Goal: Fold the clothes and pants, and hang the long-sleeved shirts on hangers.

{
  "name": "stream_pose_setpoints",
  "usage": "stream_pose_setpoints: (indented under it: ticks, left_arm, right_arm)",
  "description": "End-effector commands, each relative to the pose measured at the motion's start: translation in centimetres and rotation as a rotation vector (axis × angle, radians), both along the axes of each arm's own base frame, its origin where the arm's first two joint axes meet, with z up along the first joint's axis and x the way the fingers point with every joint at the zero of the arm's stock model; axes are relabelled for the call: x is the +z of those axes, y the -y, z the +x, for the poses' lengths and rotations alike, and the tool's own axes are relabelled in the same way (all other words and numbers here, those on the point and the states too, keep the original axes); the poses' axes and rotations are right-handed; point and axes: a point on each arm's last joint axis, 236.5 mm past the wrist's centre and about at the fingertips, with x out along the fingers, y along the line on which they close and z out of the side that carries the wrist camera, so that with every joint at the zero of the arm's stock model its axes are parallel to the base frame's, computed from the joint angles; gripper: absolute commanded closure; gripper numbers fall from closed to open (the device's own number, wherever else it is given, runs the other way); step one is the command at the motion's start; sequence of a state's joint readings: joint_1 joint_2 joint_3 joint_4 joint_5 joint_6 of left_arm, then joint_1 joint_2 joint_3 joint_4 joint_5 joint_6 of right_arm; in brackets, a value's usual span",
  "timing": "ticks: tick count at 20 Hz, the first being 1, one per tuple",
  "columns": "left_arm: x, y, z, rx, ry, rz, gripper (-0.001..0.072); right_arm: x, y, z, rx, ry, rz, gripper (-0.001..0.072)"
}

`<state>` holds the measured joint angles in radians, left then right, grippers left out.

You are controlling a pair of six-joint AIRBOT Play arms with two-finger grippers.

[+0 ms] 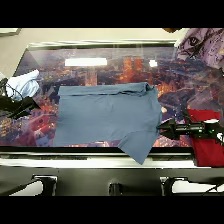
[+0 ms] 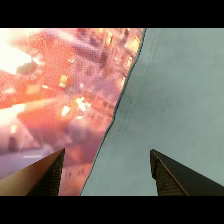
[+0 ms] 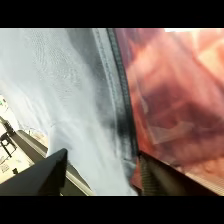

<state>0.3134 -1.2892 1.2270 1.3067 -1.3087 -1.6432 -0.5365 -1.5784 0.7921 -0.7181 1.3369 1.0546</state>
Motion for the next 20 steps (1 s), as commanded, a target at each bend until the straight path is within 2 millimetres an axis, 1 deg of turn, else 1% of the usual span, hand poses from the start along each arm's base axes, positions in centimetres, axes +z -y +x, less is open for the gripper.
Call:
stream_pose_setpoints:
  ticks: [1, 2, 3, 4, 5, 6, 7, 8, 9, 10, 13, 15, 17, 20]
  left_arm:
    - [0.0, 0.0, 0.0, 0.001, 0.0, 0.0, 0.0111]
    - [0.0, -0.1, 0.0, 0.015, -0.003, -0.003, 0.011]
    - [0.0, -0.1, 0.0, 0.044, -0.009, -0.012, 0.011]
    - [0.0, 0.0, 0.0, 0.069, -0.013, -0.019, 0.0108]
    - [0.0, 0.0, 0.0, 0.075, -0.014, -0.021, 0.0108]
    - [-0.1, 0.0, -0.1, 0.075, -0.016, -0.021, 0.0109]
    - [-0.3, 0.0, -0.3, 0.076, -0.024, -0.024, 0.0108]
    - [-0.7, -0.1, -0.8, 0.072, -0.04, -0.027, 0.0108]
    - [-1.4, -0.4, -1.4, 0.078, -0.059, -0.037, 0.0108]
    - [-2.2, -0.3, -2.2, 0.077, -0.071, -0.078, 0.0108]
    - [-4.5, 1.3, -4.5, 0.053, -0.074, -0.268, 0.0109]
    - [-5.9, 2.2, -6.2, 0.048, -0.088, -0.357, 0.0109]
    - [-7.3, 2.7, -7.7, 0.042, -0.112, -0.394, 0.0109]
    - [-8.9, 3.7, -9.8, 0.021, -0.155, -0.437, 0.0109]
  right_arm:
    - [-0.5, 0.0, -0.2, 0.006, -0.005, 0.0, 0.0239]
    - [-0.6, 0.0, -0.2, 0.007, -0.008, 0.002, 0.0276]
    - [-0.6, -0.1, -0.2, 0.005, -0.009, 0.006, 0.0287]
    - [-0.7, -0.1, -0.2, 0.006, -0.01, 0.006, 0.0329]
    - [-0.6, -0.1, -0.2, 0.01, -0.003, 0.008, 0.0387]
    - [-0.7, -0.1, -0.2, 0.012, -0.002, 0.005, 0.0462]
    - [-0.7, -0.1, -0.2, 0.021, 0.01, 0.005, 0.0574]
    - [-0.6, -0.1, -0.1, 0.022, 0.018, 0.006, 0.067]
    - [-0.7, 0.0, 0.0, 0.017, 0.021, 0.002, 0.0682]
    - [-0.7, 0.0, 0.1, 0.014, 0.022, -0.001, 0.0683]
    - [-0.8, 0.1, 0.2, 0.013, 0.024, -0.004, 0.0683]
    - [-0.8, 0.1, 0.2, 0.012, 0.024, -0.004, 0.0683]
    - [-0.7, 0.0, 0.3, 0.009, 0.024, -0.001, 0.0683]
    - [-0.4, -0.1, 0.8, -0.013, 0.034, 0.016, 0.0683]
